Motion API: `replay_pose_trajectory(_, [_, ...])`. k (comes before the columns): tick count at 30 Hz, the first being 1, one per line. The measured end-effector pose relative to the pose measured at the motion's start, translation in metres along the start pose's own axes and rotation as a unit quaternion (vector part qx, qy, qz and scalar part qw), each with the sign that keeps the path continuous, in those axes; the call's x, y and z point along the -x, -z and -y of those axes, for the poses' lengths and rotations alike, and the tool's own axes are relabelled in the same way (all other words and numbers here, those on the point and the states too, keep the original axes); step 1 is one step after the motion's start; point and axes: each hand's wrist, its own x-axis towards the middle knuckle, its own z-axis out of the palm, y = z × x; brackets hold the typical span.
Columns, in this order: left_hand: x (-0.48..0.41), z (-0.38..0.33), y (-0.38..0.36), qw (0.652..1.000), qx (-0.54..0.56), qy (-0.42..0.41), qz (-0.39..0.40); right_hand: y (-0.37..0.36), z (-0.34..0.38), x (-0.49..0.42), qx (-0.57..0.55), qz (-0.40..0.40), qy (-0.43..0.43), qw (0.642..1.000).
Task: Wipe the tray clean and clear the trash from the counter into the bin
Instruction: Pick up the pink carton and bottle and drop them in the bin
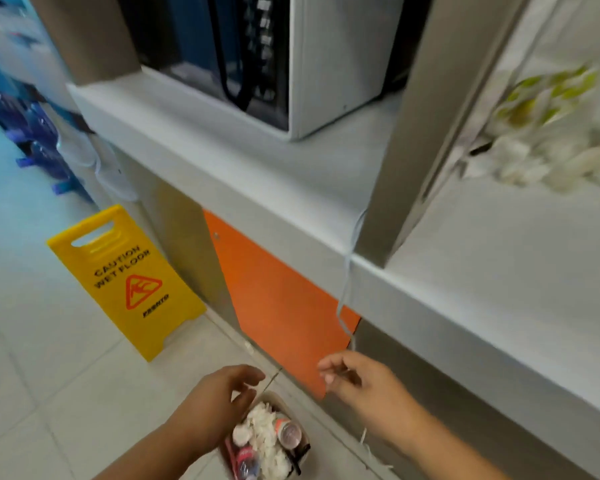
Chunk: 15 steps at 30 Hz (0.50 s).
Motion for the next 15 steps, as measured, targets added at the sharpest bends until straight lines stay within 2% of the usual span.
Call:
replay_pose_trajectory(6, [0.031, -0.085, 0.048, 0.996, 0.037, -0.087, -0.008, 0.079, 0.078, 0.079, -0.031, -0.114, 0.069, 0.991])
replay_pose_trajectory(11, [0.035, -0.166, 0.068, 0.984, 0.081, -0.155, 0.012, 0.136, 0.102, 0.123, -0.066, -0.209, 0.083, 0.972])
replay_pose_trajectory(15, [0.027, -0.234, 0.072, 0.972, 0.082, -0.220, 0.022, 0.179, 0.107, 0.132, -0.072, -0.233, 0.083, 0.966])
